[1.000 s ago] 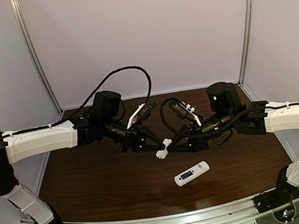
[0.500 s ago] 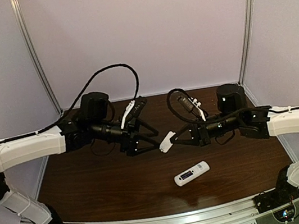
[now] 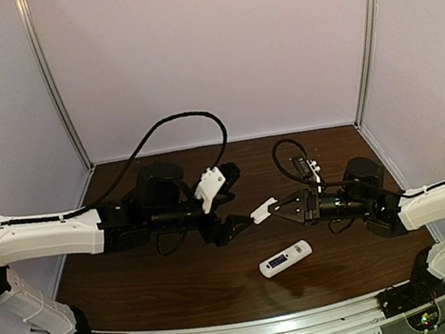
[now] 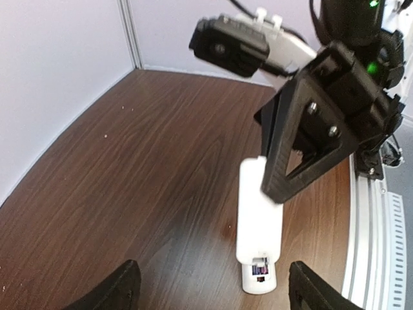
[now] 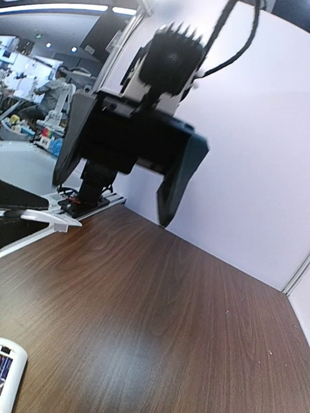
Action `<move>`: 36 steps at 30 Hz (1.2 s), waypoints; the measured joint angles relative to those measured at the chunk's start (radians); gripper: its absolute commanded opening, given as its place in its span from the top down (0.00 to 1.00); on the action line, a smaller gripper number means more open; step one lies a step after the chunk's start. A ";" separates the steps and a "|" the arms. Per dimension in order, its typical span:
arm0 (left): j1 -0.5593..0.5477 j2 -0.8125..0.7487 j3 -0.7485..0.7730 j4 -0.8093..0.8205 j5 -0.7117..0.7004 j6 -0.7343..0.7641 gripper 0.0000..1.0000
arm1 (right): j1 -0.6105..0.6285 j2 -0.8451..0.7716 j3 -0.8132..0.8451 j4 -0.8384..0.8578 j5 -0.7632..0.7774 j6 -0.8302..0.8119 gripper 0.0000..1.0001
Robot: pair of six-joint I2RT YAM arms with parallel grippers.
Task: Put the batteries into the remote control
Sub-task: Pass from the left arm to the right, then pass from the right arm to the left
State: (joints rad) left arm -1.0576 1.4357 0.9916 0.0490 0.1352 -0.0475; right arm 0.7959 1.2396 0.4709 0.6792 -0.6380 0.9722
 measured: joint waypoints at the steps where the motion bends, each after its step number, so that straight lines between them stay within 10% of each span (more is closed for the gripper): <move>1: -0.010 0.018 0.000 -0.002 -0.023 0.003 0.23 | 0.000 0.000 -0.014 0.038 0.008 0.024 1.00; 36: -0.074 0.187 0.150 -0.013 -0.026 0.068 0.74 | -0.005 0.109 -0.129 0.420 0.051 0.253 1.00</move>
State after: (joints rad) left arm -1.1316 1.6226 1.1416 0.0360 0.1089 0.0208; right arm 0.7914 1.3491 0.3424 1.0988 -0.5869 1.2251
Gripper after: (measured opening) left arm 0.324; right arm 0.021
